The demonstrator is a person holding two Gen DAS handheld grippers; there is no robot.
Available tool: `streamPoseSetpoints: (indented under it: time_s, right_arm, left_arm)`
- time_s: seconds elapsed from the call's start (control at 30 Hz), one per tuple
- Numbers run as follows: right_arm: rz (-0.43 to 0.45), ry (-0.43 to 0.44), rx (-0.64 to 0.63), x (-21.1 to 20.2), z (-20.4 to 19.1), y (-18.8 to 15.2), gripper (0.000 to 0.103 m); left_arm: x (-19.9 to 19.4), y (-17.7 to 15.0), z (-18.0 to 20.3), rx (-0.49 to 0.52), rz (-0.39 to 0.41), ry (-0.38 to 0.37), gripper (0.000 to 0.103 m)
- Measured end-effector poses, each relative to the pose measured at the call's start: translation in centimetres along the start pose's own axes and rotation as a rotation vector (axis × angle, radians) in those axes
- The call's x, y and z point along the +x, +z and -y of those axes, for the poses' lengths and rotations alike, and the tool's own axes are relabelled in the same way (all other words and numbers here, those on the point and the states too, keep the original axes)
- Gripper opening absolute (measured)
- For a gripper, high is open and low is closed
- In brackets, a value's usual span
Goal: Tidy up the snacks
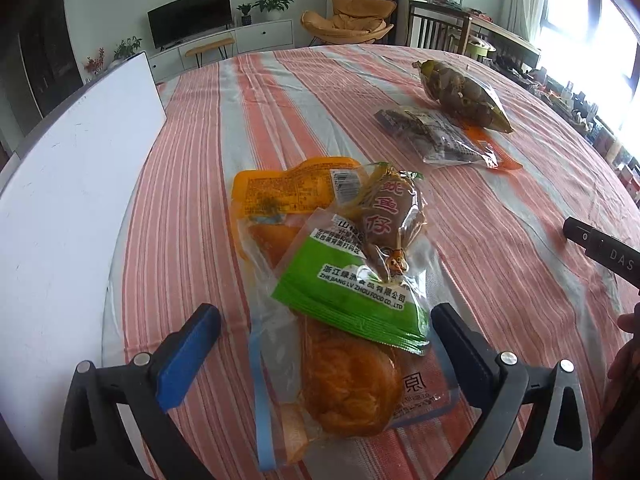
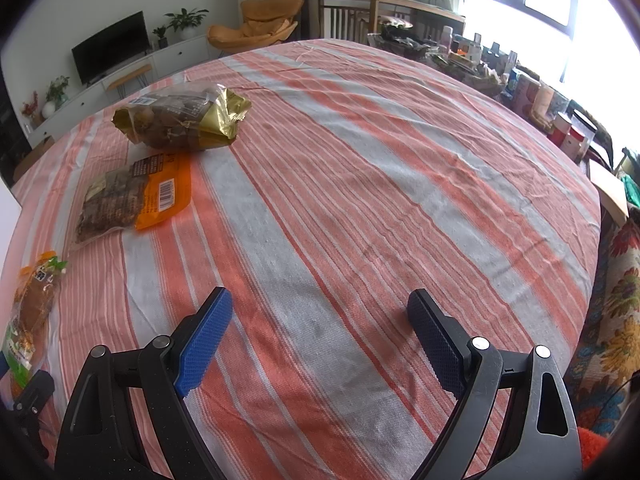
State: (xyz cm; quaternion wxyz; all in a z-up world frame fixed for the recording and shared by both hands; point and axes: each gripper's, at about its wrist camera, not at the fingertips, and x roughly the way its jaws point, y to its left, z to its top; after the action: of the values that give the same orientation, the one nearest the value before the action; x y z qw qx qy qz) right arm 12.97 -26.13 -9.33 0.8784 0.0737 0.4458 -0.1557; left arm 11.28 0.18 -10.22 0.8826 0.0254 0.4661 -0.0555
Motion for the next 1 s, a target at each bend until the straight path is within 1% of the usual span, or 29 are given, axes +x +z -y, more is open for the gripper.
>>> streamPoseSetpoints:
  time_s: [1.0]
  right_arm:
    - [0.0,0.0,0.001,-0.02,0.06,-0.05,0.092]
  left_arm:
    - [0.14,0.13,0.21,0.0,0.0,0.001,0.103]
